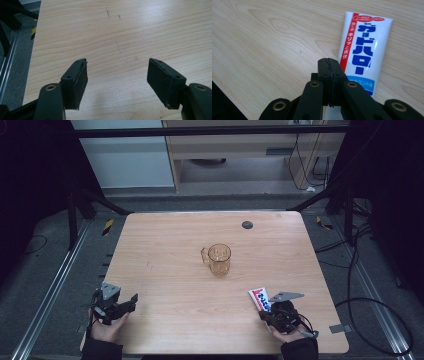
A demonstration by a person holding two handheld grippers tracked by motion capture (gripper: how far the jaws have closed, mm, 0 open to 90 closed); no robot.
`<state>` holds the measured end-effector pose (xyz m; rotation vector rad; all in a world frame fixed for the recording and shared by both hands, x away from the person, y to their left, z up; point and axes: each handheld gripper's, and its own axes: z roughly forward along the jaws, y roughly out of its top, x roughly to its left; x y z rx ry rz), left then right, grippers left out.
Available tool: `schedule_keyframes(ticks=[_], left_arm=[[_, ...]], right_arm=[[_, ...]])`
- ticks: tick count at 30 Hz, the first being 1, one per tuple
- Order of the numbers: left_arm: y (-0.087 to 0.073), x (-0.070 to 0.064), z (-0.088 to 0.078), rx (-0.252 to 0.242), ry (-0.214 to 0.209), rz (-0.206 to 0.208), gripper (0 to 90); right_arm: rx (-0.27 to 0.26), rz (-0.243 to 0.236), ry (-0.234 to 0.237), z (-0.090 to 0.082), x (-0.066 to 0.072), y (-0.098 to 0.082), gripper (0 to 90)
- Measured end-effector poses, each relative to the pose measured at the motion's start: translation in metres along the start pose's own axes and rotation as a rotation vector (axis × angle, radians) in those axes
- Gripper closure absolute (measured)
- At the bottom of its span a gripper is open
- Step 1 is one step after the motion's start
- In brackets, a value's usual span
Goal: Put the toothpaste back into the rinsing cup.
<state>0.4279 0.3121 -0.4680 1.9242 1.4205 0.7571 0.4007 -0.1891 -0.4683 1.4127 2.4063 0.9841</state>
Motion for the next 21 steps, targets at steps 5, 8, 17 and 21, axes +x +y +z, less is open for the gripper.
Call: schedule_keyframes(ticks=[5, 8, 17, 21], left_arm=[[0.0, 0.0, 0.0, 0.0, 0.0, 0.0, 31.5], [0.0, 0.0, 0.001, 0.002, -0.001, 0.0, 31.4], [0.001, 0.0, 0.002, 0.002, -0.003, -0.003, 31.1], [0.001, 0.0, 0.002, 0.002, -0.005, 0.001, 30.9]], right_arm=[[0.007, 0.003, -0.023, -0.001, -0.002, -0.002, 89.2], [0.008, 0.006, -0.018, -0.001, -0.002, -0.002, 87.7], [-0.059, 0.007, -0.014, -0.013, -0.005, 0.006, 80.4], [-0.071, 0.005, -0.061, -0.018, -0.01, 0.014, 70.6]])
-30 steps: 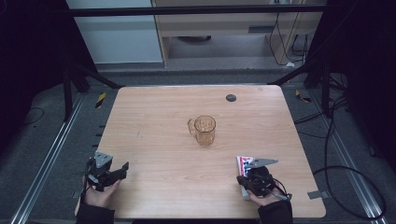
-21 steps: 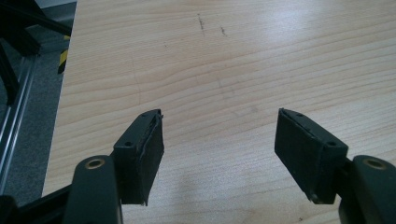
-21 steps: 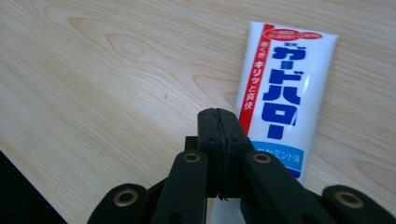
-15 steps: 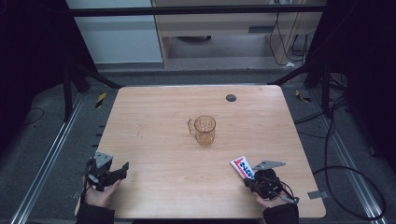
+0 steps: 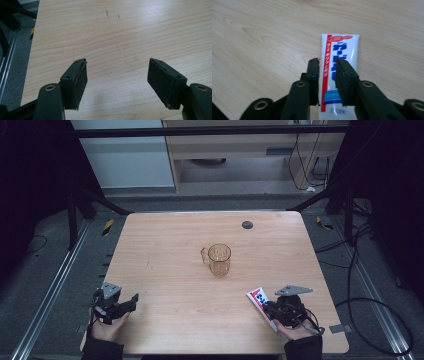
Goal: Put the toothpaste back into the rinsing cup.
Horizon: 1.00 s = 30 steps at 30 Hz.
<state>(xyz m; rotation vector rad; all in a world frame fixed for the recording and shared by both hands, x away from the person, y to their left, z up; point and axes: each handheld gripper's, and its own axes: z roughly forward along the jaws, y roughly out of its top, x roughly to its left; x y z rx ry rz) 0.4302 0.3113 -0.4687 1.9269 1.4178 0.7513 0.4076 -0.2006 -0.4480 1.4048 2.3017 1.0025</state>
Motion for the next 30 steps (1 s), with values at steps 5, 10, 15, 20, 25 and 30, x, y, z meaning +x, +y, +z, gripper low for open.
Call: schedule_keyframes(ticks=[5, 10, 15, 20, 25, 30], left_arm=[[0.0, 0.0, 0.001, 0.004, -0.004, 0.003, 30.6], [0.0, -0.001, 0.002, 0.005, -0.009, 0.011, 30.1], [0.0, -0.002, 0.002, 0.003, -0.011, 0.016, 30.0], [0.0, -0.002, 0.001, 0.003, -0.01, 0.018, 30.0], [0.0, -0.002, 0.002, 0.009, -0.013, 0.021, 29.8], [0.0, -0.002, 0.002, 0.008, -0.013, 0.02, 29.9]], right_arm=[[-0.007, -0.009, -0.017, -0.001, -0.004, 0.01, 60.5], [0.007, -0.014, -0.038, 0.003, -0.007, 0.018, 54.0], [0.026, -0.014, -0.057, 0.01, -0.007, 0.026, 49.6], [0.046, -0.016, -0.066, 0.017, -0.005, 0.037, 46.3], [0.079, -0.029, -0.081, 0.027, -0.001, 0.047, 43.6], [0.101, -0.035, -0.098, 0.035, -0.004, 0.05, 42.8]])
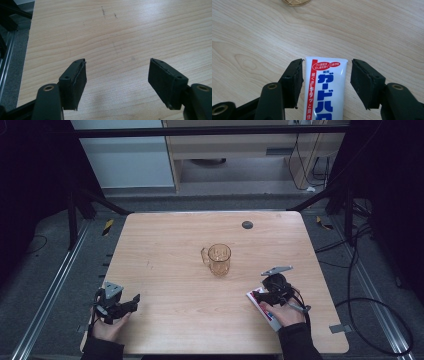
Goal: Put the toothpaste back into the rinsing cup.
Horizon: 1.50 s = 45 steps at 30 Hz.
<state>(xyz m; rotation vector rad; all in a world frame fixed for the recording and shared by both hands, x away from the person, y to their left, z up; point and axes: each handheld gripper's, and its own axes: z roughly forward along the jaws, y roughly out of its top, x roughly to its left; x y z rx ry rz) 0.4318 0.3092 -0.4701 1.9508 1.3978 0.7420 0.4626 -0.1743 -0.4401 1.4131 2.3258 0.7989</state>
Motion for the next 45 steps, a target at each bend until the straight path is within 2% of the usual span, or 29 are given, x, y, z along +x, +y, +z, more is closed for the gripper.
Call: schedule_keyframes(ticks=[6, 18, 23, 39, 45], left_arm=[[0.0, 0.0, 0.0, 0.001, -0.002, 0.002, 29.8], [0.0, 0.0, 0.001, 0.003, -0.002, 0.003, 29.8], [0.0, 0.0, 0.001, 0.005, -0.005, 0.002, 29.8], [0.0, 0.0, 0.002, 0.01, -0.007, 0.003, 29.7], [0.0, 0.0, 0.002, 0.012, -0.008, 0.004, 29.7]], right_arm=[[0.045, -0.013, -0.001, 0.009, 0.0, 0.001, 39.4], [0.107, -0.007, 0.01, 0.019, -0.002, -0.009, 32.7], [0.117, -0.014, 0.013, 0.021, -0.001, -0.01, 32.4], [0.195, -0.017, 0.015, 0.034, -0.001, -0.015, 33.8], [0.194, -0.022, 0.008, 0.036, -0.001, -0.016, 36.0]])
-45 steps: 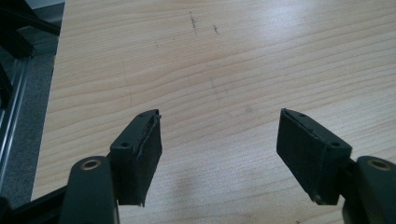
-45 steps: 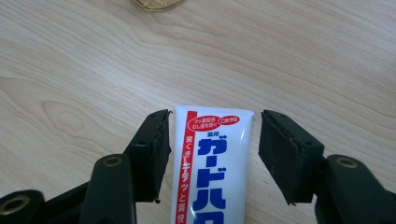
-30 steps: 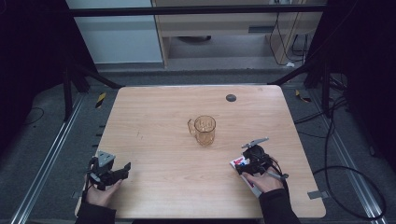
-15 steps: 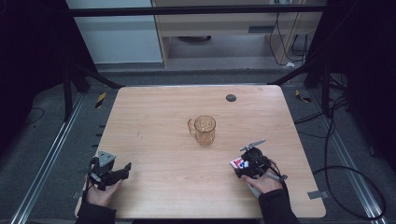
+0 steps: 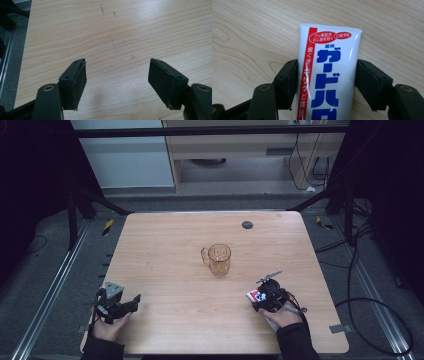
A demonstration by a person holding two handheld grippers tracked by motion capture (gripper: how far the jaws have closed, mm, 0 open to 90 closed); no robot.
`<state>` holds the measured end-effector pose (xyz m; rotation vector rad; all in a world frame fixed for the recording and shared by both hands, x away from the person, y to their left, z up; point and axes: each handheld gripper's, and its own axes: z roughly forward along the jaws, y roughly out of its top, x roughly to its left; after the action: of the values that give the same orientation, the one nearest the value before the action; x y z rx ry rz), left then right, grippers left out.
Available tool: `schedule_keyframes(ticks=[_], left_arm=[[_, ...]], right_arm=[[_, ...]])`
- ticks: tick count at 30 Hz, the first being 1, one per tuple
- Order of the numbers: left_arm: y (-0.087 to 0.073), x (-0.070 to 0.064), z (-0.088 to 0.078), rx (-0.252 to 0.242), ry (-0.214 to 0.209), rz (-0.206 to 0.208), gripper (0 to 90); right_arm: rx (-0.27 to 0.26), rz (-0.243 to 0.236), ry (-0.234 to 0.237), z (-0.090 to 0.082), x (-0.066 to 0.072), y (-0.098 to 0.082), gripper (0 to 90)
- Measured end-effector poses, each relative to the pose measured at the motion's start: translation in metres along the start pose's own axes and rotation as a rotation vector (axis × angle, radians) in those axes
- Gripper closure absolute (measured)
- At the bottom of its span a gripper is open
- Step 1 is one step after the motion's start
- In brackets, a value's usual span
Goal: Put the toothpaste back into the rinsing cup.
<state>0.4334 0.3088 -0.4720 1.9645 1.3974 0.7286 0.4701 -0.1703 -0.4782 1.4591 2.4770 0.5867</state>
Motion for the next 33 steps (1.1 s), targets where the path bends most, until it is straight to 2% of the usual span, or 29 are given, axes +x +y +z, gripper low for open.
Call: schedule_keyframes(ticks=[7, 14, 20, 26, 30, 33], left_arm=[[0.0, 0.0, 0.0, 0.0, 0.0, 0.0, 29.7], [0.0, 0.0, 0.0, 0.001, 0.0, 0.0, 29.7], [0.0, 0.0, 0.0, 0.002, 0.0, 0.0, 29.8], [0.0, 0.0, 0.0, 0.002, 0.0, 0.0, 29.7], [0.0, 0.0, 0.0, 0.0, 0.001, -0.003, 29.7], [0.001, 0.0, 0.0, -0.003, 0.002, -0.003, 29.7]], right_arm=[[0.003, 0.008, -0.007, 0.0, 0.001, 0.0, 39.3], [-0.002, 0.007, -0.02, -0.006, 0.004, 0.001, 54.1], [-0.032, 0.017, 0.011, -0.018, 0.001, 0.001, 67.3], [-0.043, 0.018, 0.046, -0.026, -0.001, 0.0, 71.5], [-0.105, 0.031, 0.074, -0.041, -0.001, 0.0, 72.5], [-0.183, 0.037, 0.097, -0.054, -0.002, 0.0, 72.7]])
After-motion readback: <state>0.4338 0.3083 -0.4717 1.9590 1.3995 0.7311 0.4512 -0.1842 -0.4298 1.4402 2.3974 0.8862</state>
